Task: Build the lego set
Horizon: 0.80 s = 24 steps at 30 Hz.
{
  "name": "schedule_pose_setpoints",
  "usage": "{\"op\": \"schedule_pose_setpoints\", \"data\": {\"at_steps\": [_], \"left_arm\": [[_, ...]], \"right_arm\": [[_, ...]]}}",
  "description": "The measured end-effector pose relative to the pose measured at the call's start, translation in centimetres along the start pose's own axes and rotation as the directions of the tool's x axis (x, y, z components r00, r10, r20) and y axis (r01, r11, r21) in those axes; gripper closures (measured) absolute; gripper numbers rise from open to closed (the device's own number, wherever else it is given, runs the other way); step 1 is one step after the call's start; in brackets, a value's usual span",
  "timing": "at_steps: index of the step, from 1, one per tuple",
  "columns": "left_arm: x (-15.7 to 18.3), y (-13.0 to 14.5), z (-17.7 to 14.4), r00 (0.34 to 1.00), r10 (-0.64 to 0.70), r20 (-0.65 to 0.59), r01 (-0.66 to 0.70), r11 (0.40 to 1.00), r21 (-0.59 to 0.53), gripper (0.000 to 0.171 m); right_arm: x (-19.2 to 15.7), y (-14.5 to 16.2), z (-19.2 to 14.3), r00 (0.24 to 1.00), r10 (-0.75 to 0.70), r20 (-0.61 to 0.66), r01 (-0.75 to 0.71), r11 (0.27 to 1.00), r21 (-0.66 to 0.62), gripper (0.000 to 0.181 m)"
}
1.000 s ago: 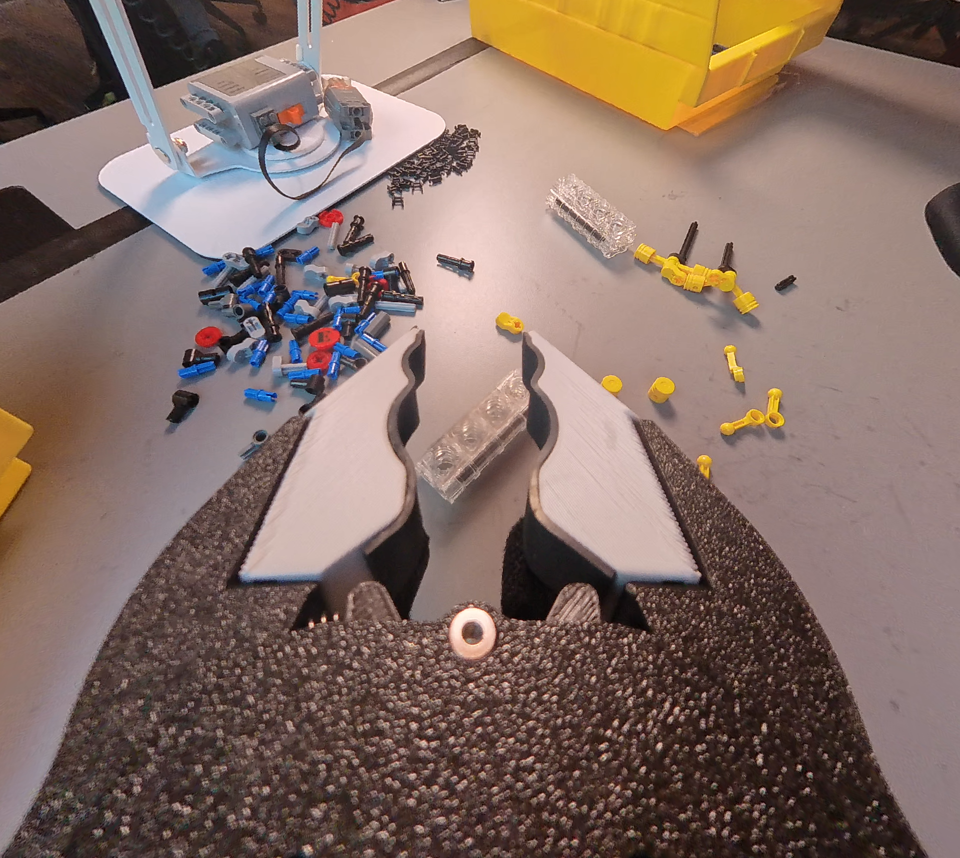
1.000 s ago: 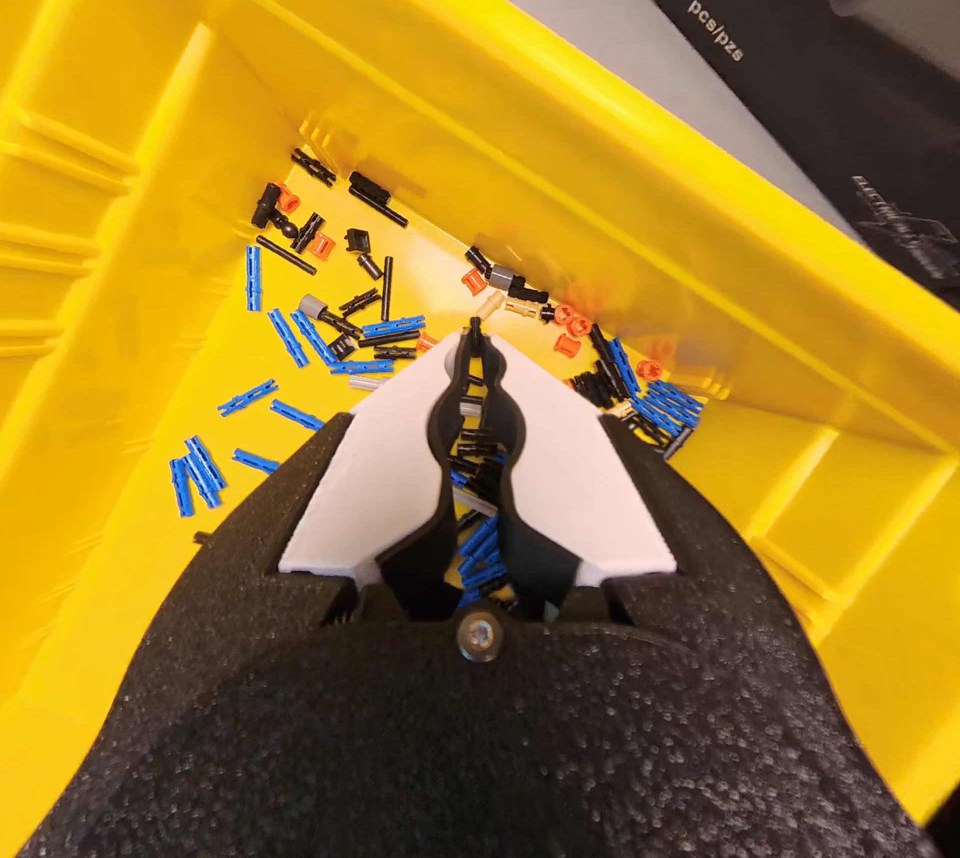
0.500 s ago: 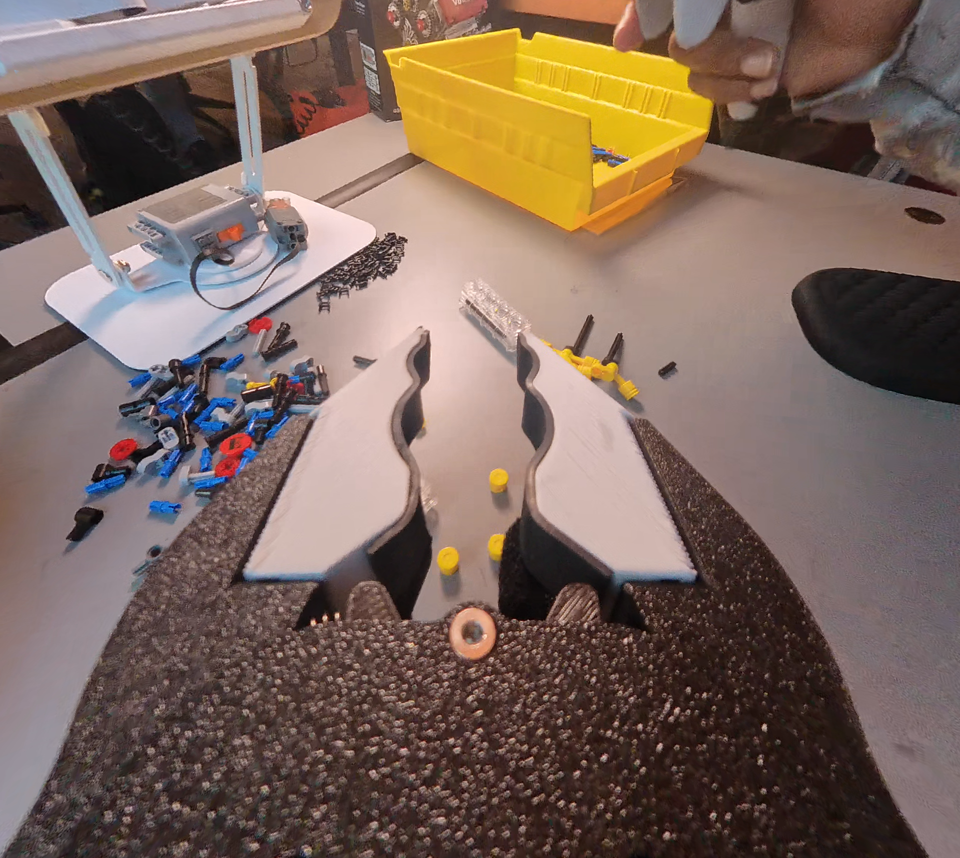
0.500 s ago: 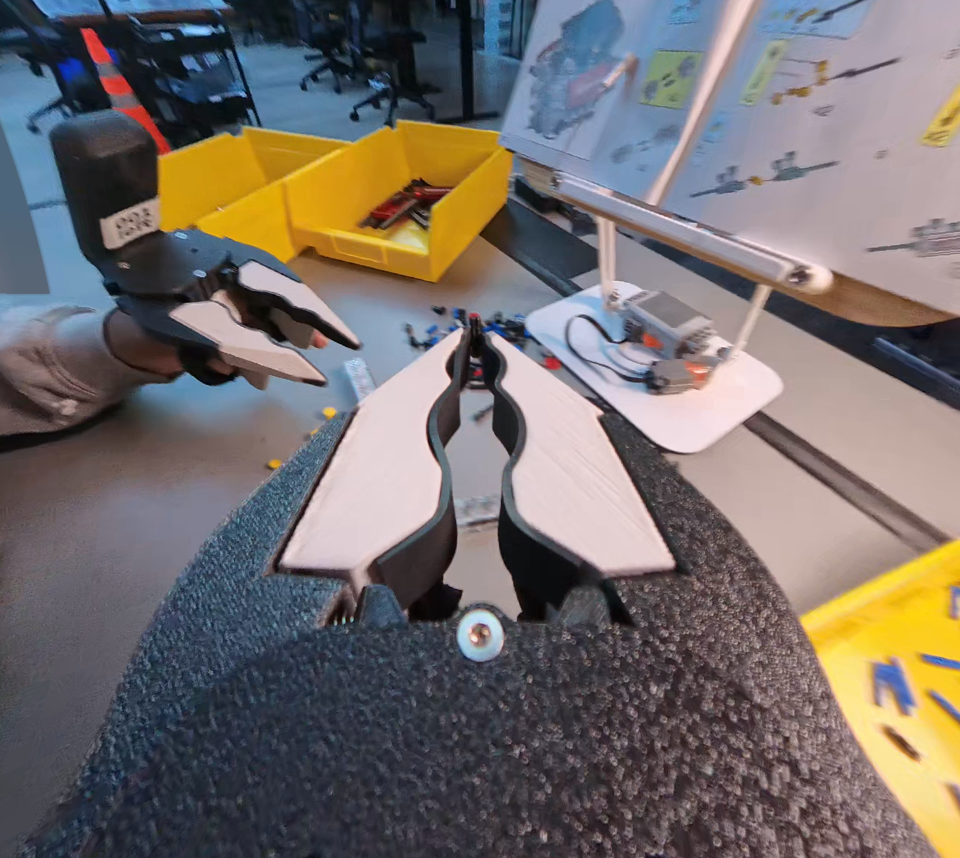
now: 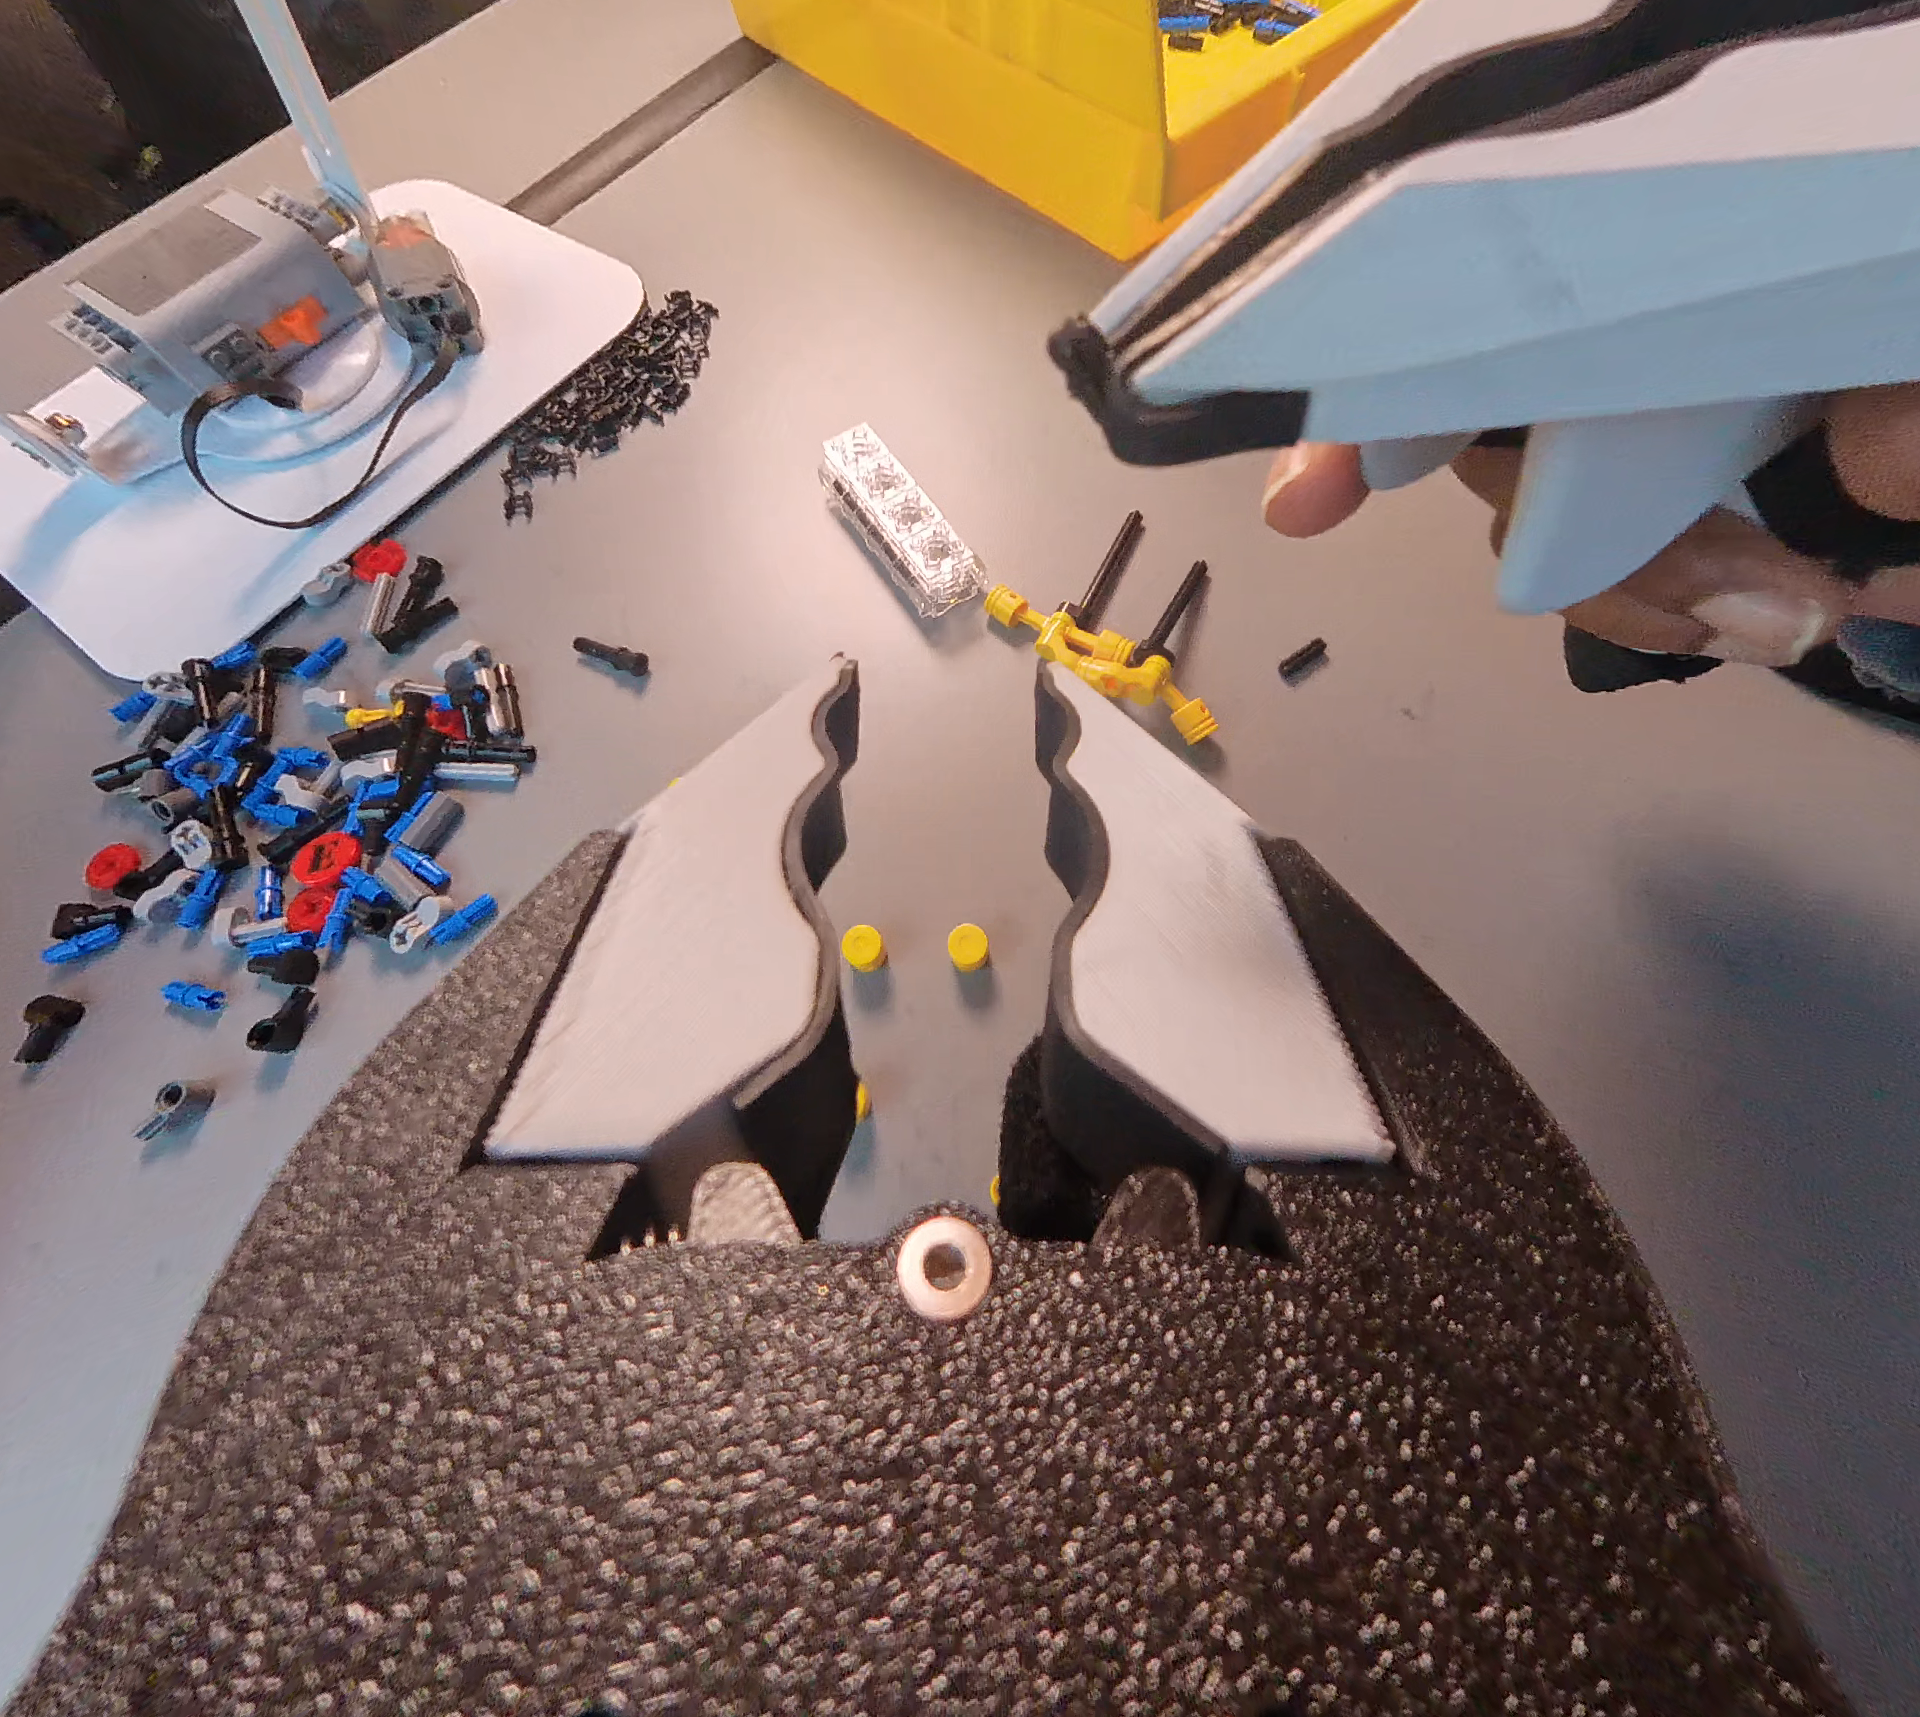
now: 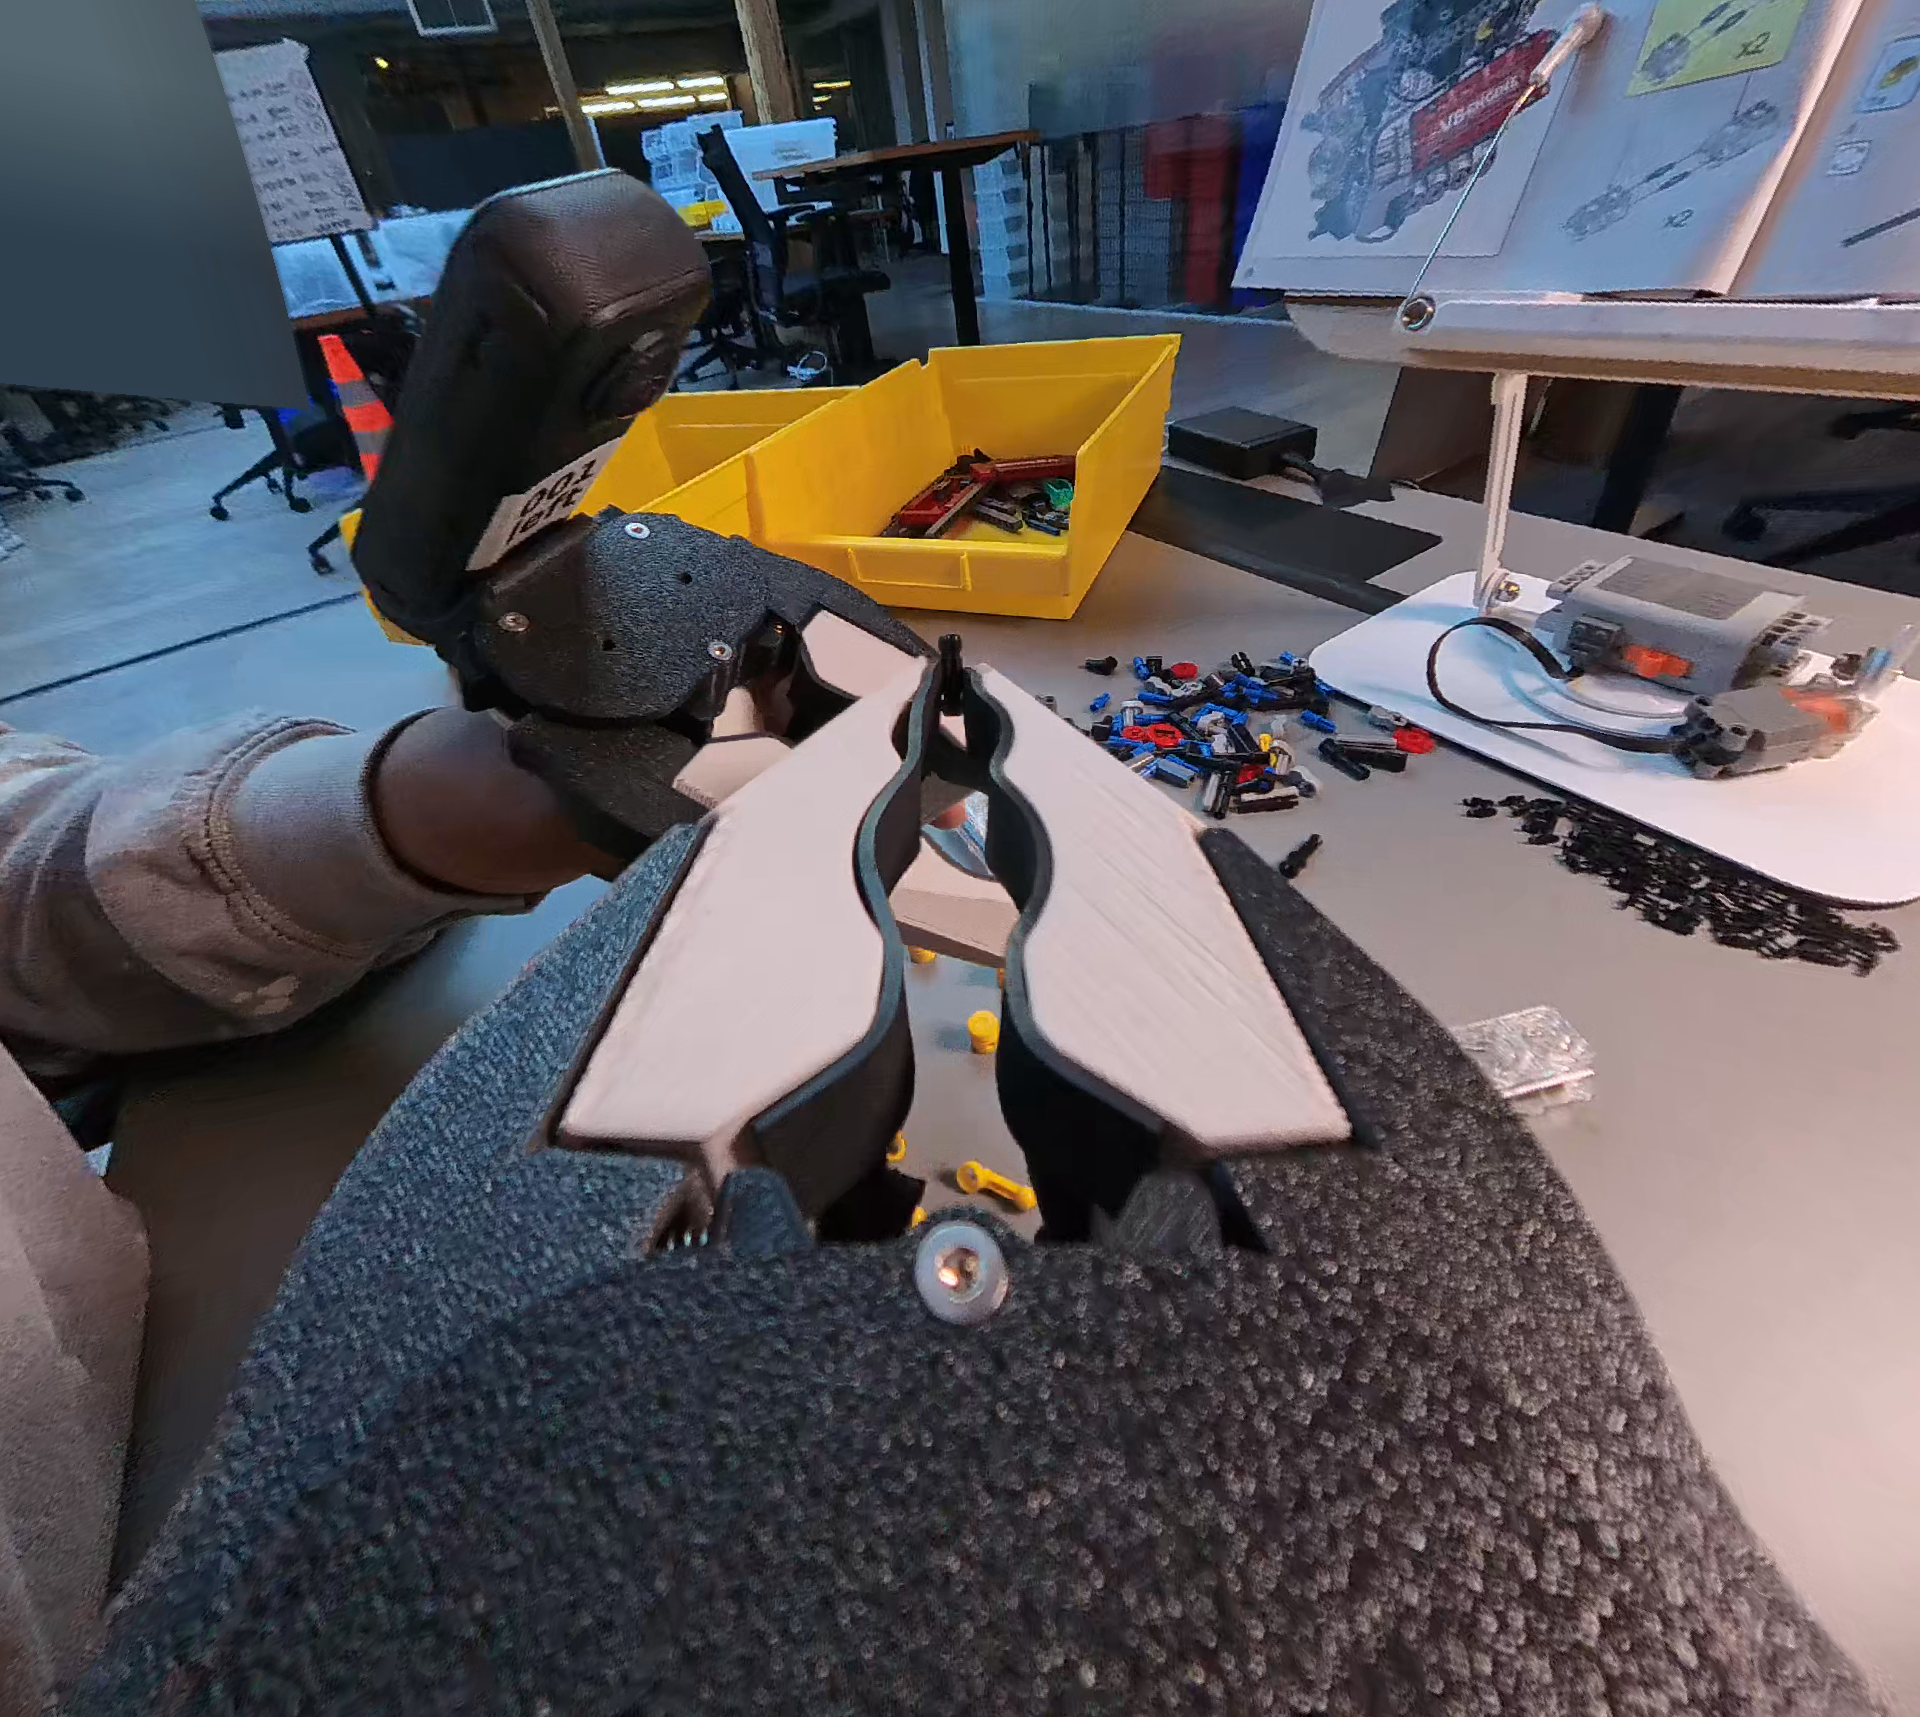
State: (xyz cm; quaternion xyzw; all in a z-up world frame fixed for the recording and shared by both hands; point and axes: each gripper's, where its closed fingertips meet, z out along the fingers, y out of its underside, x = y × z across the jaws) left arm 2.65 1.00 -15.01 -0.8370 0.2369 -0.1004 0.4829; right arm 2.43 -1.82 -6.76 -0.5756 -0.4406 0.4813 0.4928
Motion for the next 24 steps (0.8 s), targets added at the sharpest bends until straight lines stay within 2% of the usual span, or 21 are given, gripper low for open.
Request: {"op": "schedule_pose_setpoints", "data": {"at_steps": [11, 24], "left_arm": [[0.0, -1.2, 2.0, 0.993, 0.083, 0.080, -0.080, 0.996, -0.037, 0.138], [-0.5, -1.7, 1.9, 0.989, 0.106, 0.100, -0.101, 0.994, -0.052, 0.137]], "right_arm": [[-1.6, -1.3, 0.3, 0.999, 0.025, 0.027, -0.026, 0.998, 0.055, 0.177], [-2.0, -2.0, -0.1, 1.000, -0.013, 0.027, 0.011, 0.997, 0.071, 0.177]]}}
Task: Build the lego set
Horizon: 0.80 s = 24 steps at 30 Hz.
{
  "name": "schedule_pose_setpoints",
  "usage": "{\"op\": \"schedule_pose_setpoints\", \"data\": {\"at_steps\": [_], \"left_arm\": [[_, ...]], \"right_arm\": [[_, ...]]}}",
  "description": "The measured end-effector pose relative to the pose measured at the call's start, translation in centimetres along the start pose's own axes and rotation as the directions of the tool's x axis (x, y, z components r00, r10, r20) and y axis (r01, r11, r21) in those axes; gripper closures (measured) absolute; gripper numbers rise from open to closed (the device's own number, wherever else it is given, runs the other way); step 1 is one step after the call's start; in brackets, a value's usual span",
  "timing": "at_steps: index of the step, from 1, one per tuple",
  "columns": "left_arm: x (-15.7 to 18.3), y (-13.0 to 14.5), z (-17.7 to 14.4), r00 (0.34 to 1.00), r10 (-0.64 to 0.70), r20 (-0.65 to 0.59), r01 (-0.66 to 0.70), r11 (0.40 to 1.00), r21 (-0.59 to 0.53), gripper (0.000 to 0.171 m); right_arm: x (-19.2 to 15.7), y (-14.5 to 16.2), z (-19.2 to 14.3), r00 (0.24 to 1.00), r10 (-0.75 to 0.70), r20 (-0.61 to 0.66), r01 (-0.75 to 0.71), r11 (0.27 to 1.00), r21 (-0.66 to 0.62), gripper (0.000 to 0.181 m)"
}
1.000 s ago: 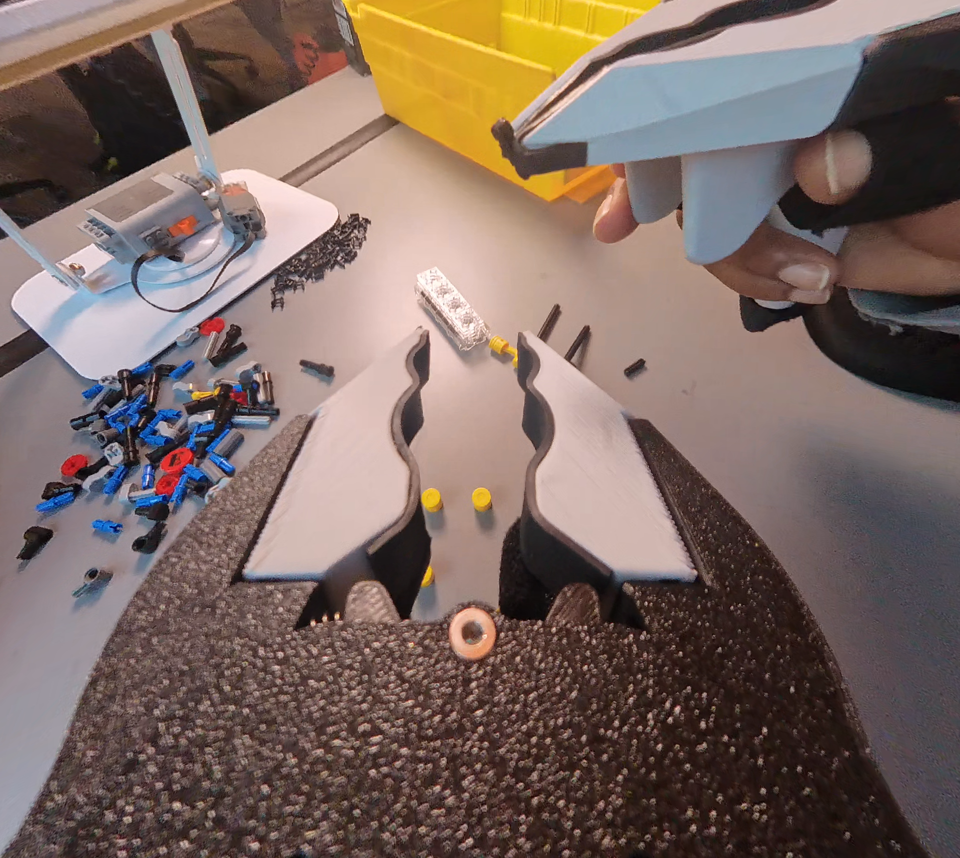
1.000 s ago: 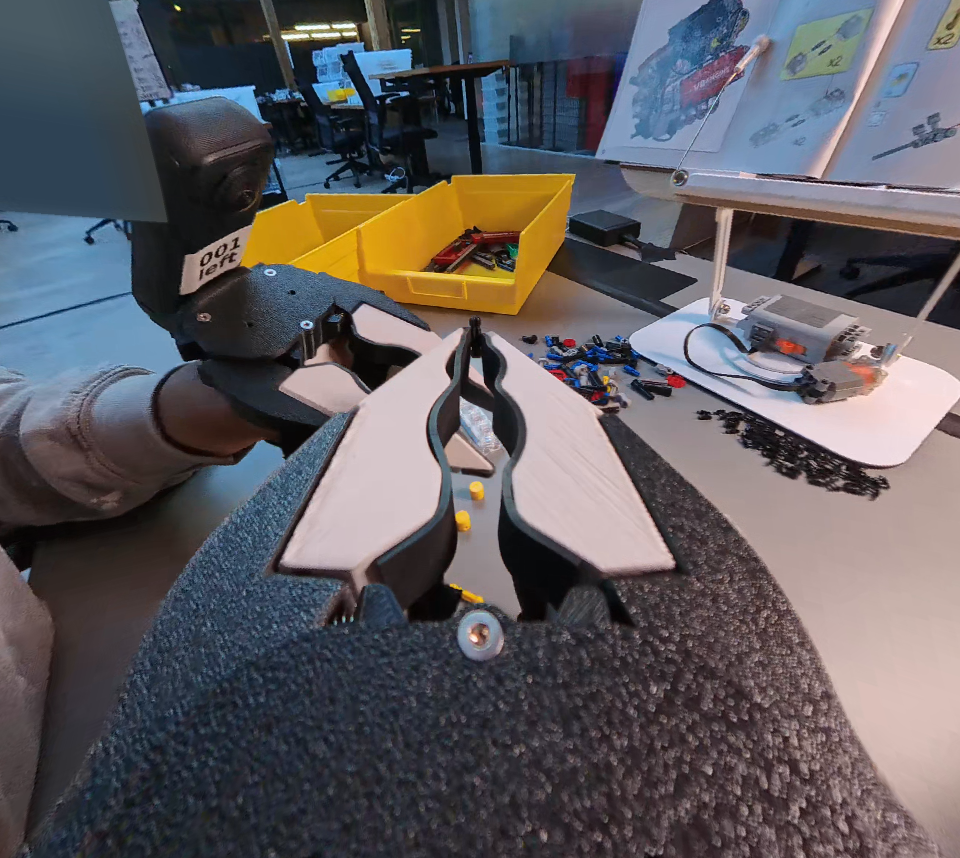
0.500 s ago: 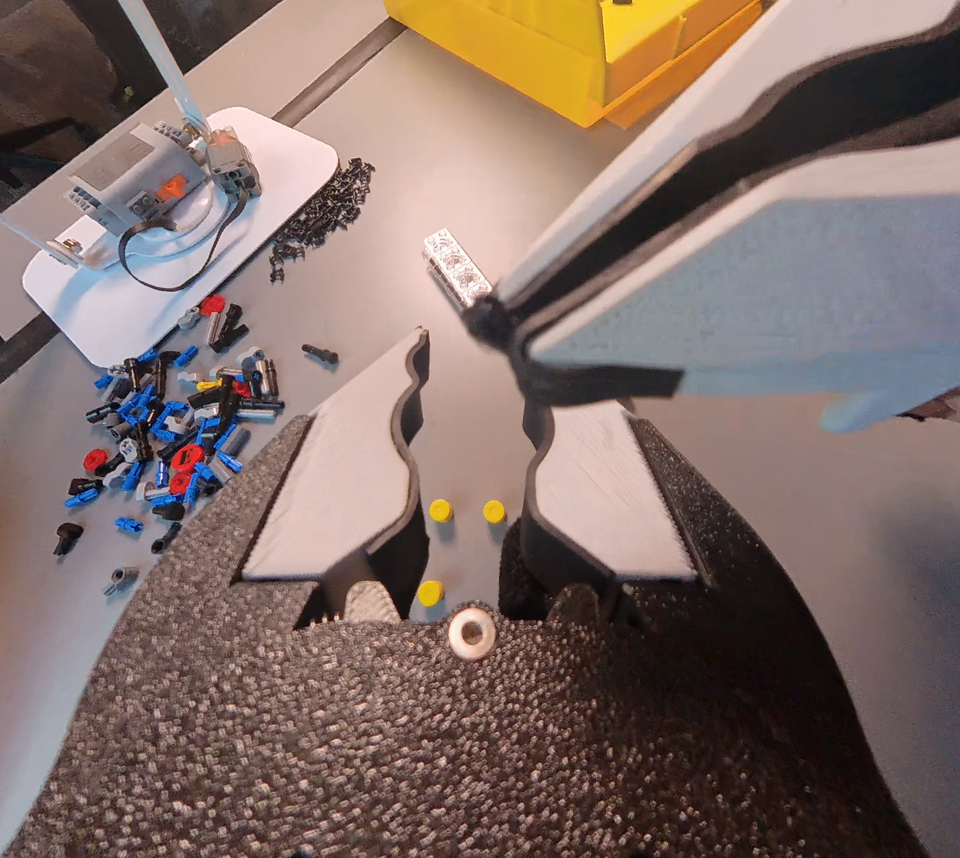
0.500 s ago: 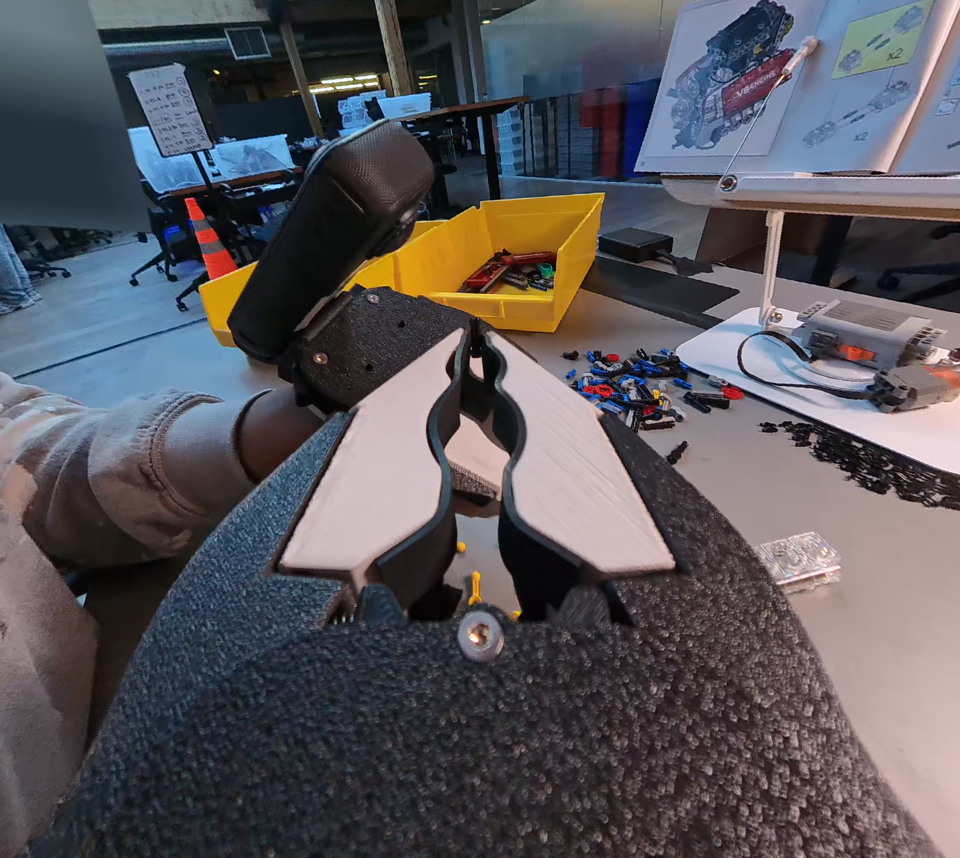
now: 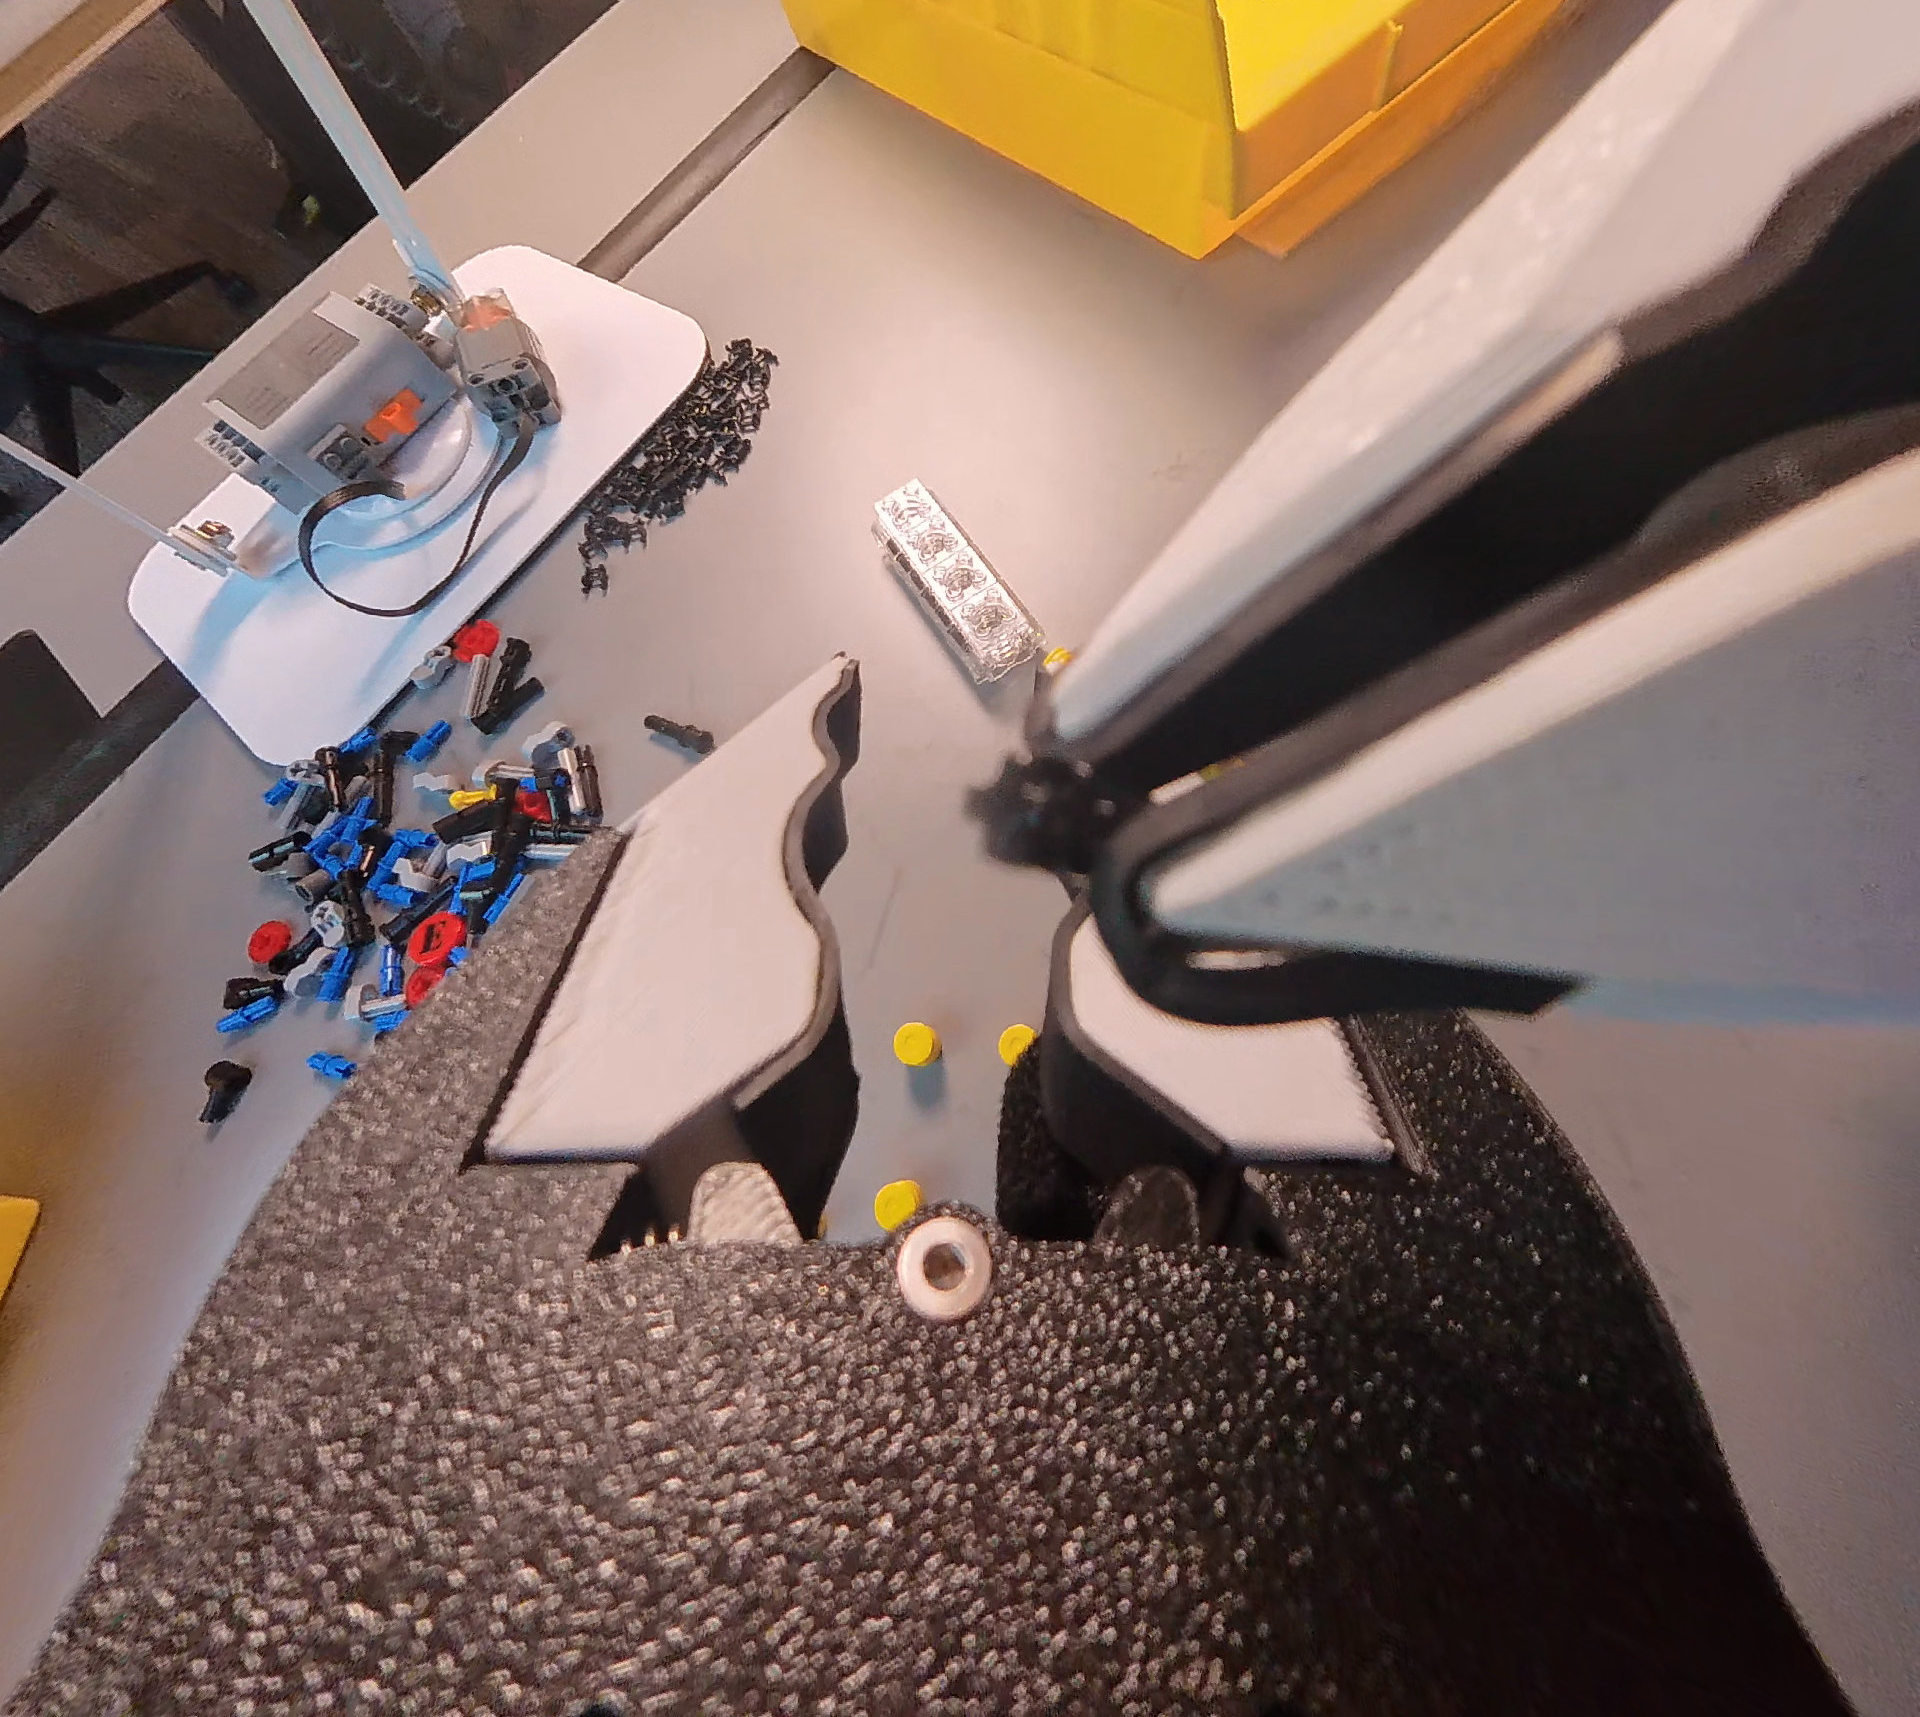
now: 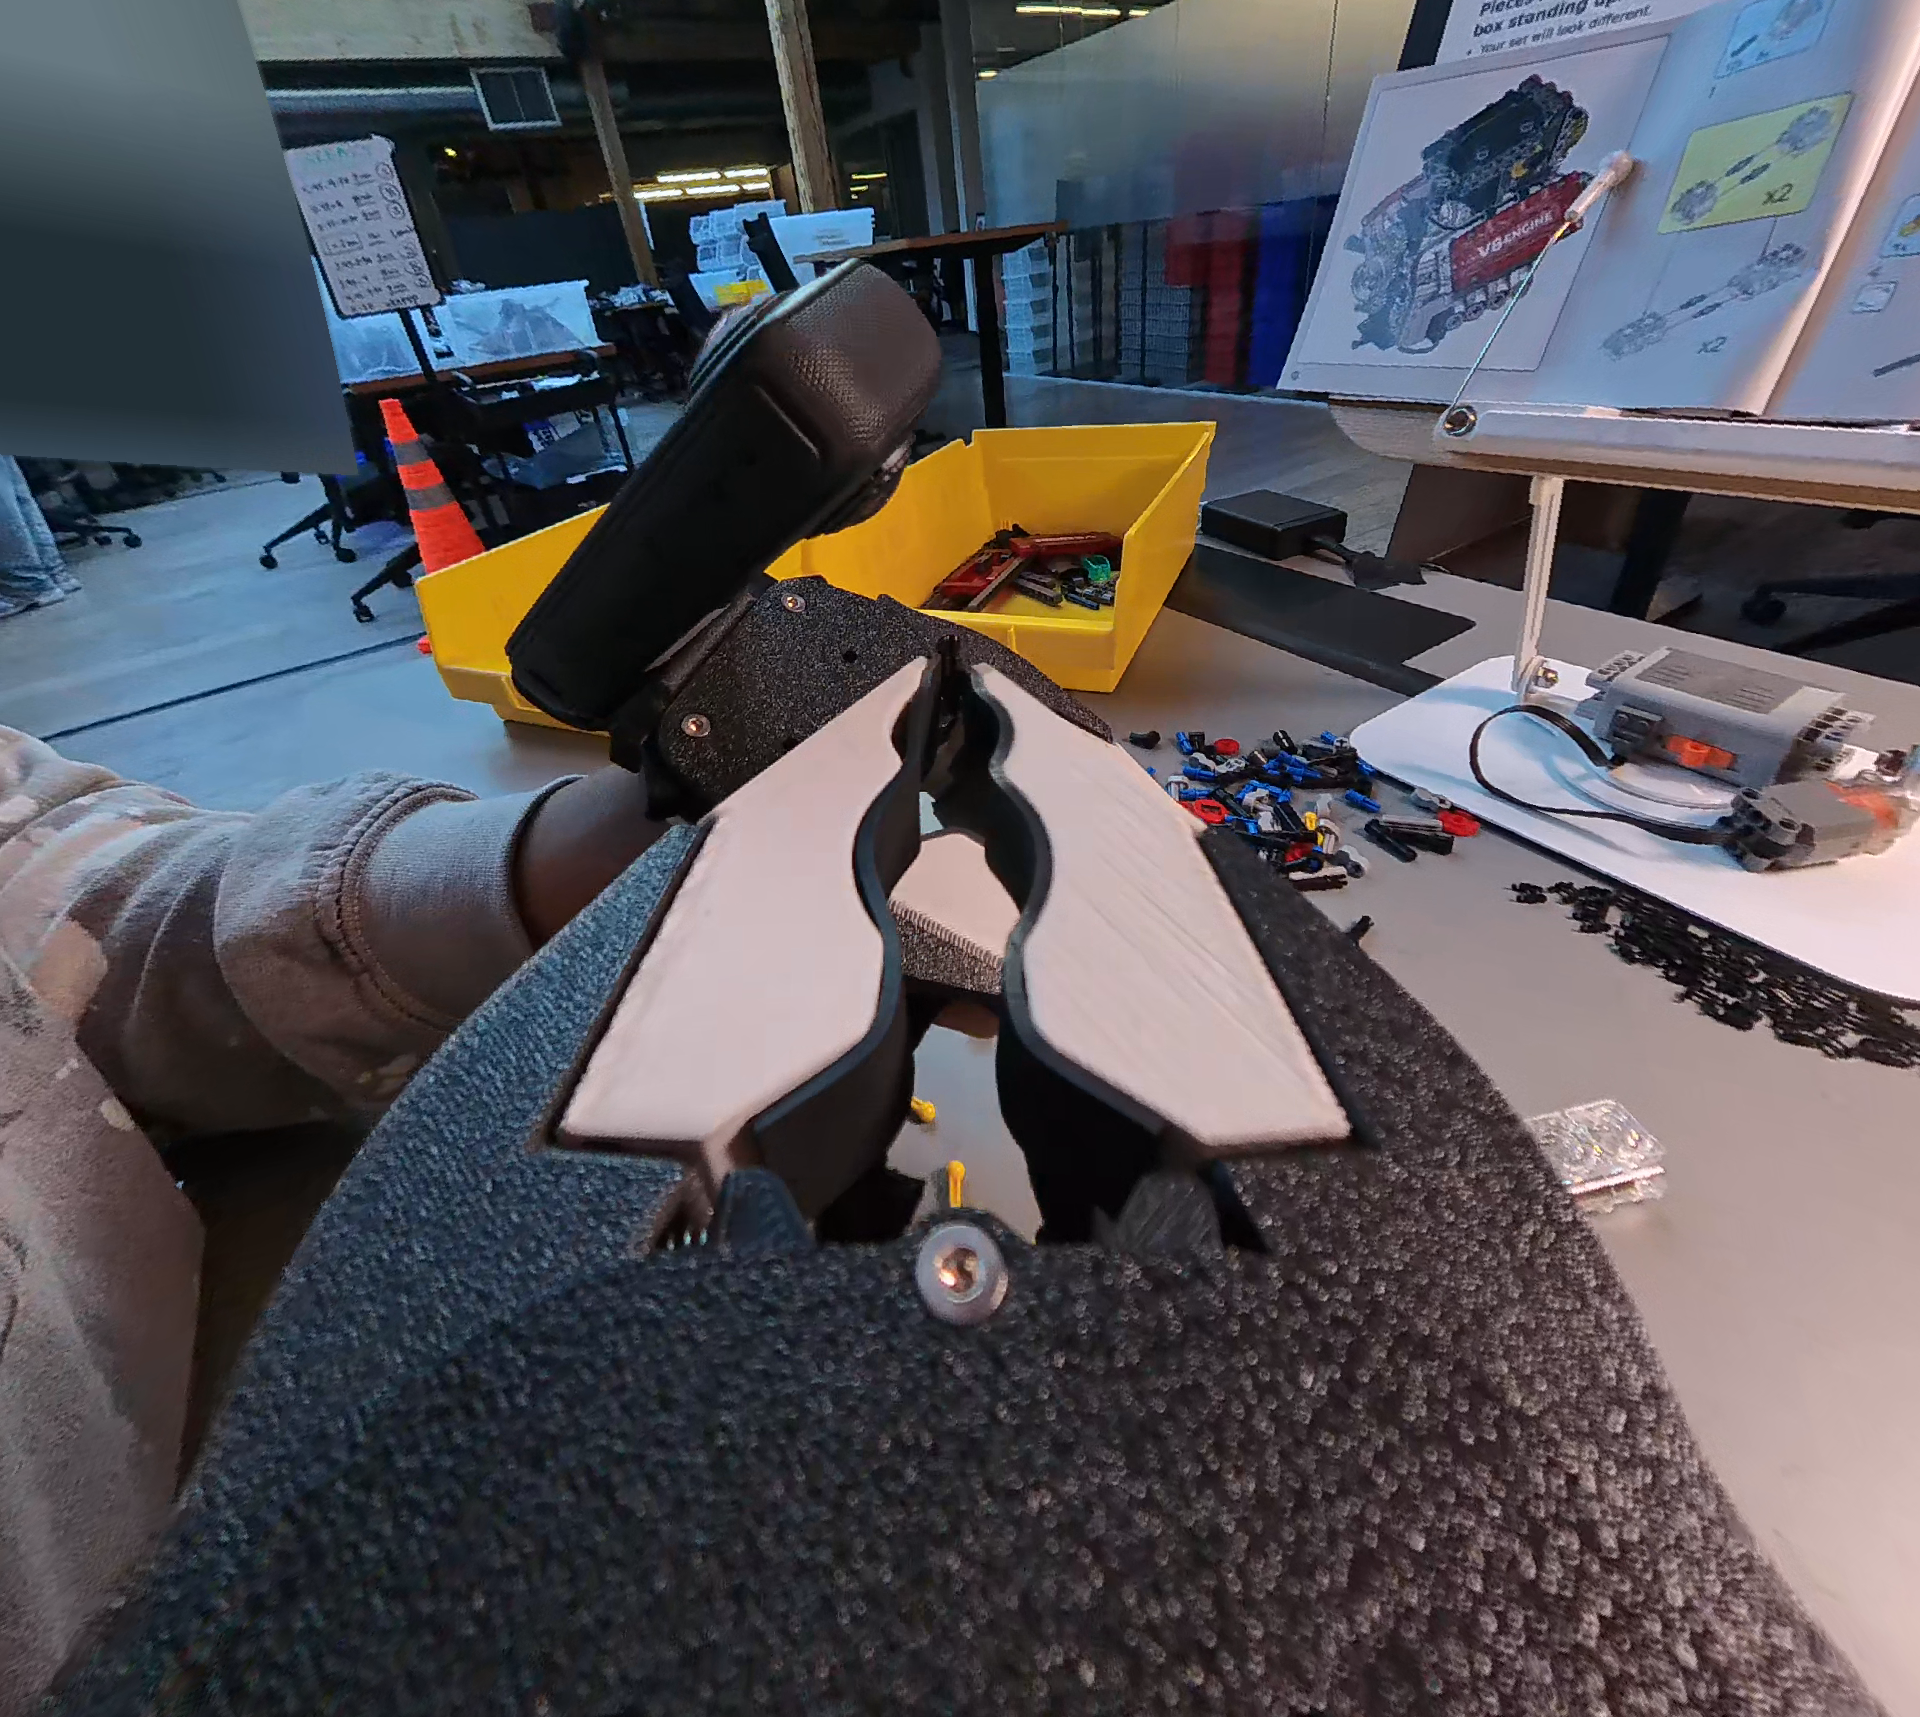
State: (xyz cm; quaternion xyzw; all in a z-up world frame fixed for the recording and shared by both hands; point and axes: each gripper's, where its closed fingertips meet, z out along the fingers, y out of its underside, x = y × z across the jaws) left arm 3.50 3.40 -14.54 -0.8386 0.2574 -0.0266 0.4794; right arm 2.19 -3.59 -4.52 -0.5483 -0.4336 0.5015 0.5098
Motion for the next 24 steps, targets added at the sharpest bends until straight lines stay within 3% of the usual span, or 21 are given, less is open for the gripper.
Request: {"op": "schedule_pose_setpoints", "data": {"at_steps": [5, 9, 12, 14, 20, 24], "left_arm": [[-0.1, 0.0, 0.0, 1.000, -0.001, 0.000, 0.001, 1.000, 0.000, 0.139], [-0.1, 0.0, 0.0, 1.000, 0.003, 0.004, -0.003, 1.000, 0.004, 0.138], [-0.2, 0.0, 0.0, 1.000, 0.010, 0.010, -0.010, 1.000, 0.005, 0.138], [-0.2, 0.1, 0.0, 1.000, 0.009, 0.009, -0.009, 1.000, 0.002, 0.138], [-0.2, 0.2, 0.0, 1.000, 0.008, 0.006, -0.008, 1.000, 0.000, 0.138], [-0.2, 0.3, 0.1, 1.000, 0.009, 0.006, -0.009, 1.000, -0.002, 0.138]], "right_arm": [[0.1, -0.2, 0.0, 1.000, 0.021, 0.012, -0.021, 1.000, 0.007, 0.177], [0.0, -0.7, 0.0, 0.964, 0.251, 0.091, -0.256, 0.965, 0.047, 0.177], [0.2, -1.1, -0.2, 0.825, 0.529, 0.198, -0.551, 0.831, 0.077, 0.178], [0.5, -1.1, -0.3, 0.735, 0.633, 0.242, -0.666, 0.741, 0.086, 0.177], [1.2, -0.8, -0.4, 0.559, 0.766, 0.318, -0.823, 0.561, 0.095, 0.177], [1.4, -0.6, -0.4, 0.507, 0.791, 0.343, -0.855, 0.510, 0.090, 0.178]]}}
